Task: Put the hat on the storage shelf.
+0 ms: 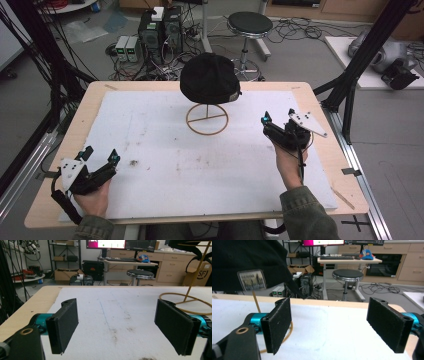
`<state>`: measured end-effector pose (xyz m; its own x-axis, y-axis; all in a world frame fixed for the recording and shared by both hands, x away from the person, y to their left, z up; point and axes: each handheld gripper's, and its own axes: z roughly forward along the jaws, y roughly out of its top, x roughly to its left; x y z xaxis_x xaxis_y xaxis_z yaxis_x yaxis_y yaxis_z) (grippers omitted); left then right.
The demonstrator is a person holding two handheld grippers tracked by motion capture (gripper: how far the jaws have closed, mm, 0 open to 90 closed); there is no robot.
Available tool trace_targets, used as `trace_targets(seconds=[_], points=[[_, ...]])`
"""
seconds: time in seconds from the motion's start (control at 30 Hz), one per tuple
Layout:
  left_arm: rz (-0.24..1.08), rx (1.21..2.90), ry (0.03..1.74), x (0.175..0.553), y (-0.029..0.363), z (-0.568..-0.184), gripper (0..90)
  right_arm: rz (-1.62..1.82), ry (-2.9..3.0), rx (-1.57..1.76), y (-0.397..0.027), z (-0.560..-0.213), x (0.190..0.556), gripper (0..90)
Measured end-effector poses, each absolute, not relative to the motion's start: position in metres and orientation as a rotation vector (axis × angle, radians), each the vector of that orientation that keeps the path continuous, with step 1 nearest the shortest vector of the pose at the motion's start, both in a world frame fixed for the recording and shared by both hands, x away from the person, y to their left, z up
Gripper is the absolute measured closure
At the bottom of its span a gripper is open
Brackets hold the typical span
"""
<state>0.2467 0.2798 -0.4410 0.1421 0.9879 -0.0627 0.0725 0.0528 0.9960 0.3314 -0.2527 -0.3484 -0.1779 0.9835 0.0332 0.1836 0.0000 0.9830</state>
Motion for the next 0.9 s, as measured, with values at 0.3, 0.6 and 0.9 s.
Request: trace_targets(seconds=[0.3, 0.6, 0.9], points=[[1.026, 1.288, 1.177, 0.247, 0.279, -0.441, 19.3, 1.248, 1.451, 1.298, -0.269, -0.362, 0.326, 19.4], [1.026, 1.288, 1.178, 0.247, 0.279, -0.442, 19.4, 1.233, 1.427, 1.331, -0.282, -0.376, 0.320, 19.4], [1.027, 1.288, 1.178, 0.247, 0.278, -0.442, 19.4, 1.231, 1.406, 1.344, -0.291, -0.396, 0.311, 19.4]])
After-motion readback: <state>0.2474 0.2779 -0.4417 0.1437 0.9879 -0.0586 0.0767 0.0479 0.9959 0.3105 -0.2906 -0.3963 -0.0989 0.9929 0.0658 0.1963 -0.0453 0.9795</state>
